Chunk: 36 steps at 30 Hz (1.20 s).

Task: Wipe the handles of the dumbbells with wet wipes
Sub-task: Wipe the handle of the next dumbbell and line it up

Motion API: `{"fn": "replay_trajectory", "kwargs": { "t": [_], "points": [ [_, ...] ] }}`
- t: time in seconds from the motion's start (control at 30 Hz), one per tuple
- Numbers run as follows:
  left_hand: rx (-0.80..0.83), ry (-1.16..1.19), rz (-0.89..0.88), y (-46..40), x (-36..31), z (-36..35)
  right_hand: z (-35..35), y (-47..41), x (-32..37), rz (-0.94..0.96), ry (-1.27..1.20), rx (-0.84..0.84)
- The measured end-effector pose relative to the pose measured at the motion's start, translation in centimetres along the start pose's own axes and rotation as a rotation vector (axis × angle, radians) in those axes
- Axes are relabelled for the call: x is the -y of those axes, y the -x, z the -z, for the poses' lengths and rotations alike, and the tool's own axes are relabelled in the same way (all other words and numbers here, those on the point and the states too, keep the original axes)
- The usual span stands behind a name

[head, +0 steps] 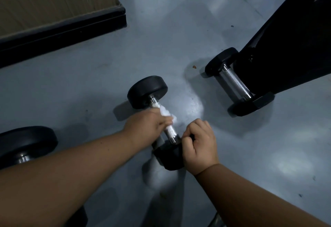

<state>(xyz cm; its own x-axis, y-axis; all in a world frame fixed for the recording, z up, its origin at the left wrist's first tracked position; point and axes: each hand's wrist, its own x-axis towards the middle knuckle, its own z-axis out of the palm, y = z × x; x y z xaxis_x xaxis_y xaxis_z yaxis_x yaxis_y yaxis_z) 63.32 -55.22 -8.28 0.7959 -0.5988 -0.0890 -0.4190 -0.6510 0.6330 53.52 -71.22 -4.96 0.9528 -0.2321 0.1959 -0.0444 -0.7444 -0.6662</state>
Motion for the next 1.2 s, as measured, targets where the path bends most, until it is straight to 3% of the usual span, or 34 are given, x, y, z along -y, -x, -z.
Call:
{"fn": "replay_trajectory", "kwargs": {
  "t": [0.1, 0.27, 0.37, 0.5, 0.6, 0.77, 0.9, 1.07, 1.2],
  "points": [
    [-0.088, 0.114, 0.025, 0.4, 0.3, -0.2, 0.1, 0.1, -0.3, 0.006, -0.001, 0.01],
    [0.02, 0.026, 0.069, -0.4, -1.0, 0.0, 1.0, -1.7, 0.6, 0.06, 0.275, 0.086],
    [0.063, -0.045, 0.073, -1.0, -1.5, 0.8, 1.1, -1.1, 2.4, 0.13, 0.196, 0.144],
    [0.042, -0.016, 0.066, -0.7, -1.9, 0.3, -0.1, 0.7, 2.5, 0.185, 0.363, 0.146],
    [0.058, 0.257, 0.17, 1.5, -2.1, -0.7, -0.7, 1.1, 2.6, 0.243, 0.358, 0.081],
    [0.105, 0.025, 0.007, 0.8, -1.6, -0.1, -0.5, 1.1, 1.9, 0.236, 0.33, 0.061],
    [-0.066, 0.159, 0.113, -1.3, 1.6, 1.6, -0.3, 0.9, 1.5, 0.228, 0.364, 0.063],
    [0.149, 0.09, 0.061, 0.4, -2.1, -0.6, -0.3, 0.9, 1.6, 0.255, 0.316, 0.048],
    [0.1, 0.023, -0.074, 0.1, -1.8, -0.4, -0.2, 0.6, 1.4, 0.221, 0.313, 0.04]
  ]
}}
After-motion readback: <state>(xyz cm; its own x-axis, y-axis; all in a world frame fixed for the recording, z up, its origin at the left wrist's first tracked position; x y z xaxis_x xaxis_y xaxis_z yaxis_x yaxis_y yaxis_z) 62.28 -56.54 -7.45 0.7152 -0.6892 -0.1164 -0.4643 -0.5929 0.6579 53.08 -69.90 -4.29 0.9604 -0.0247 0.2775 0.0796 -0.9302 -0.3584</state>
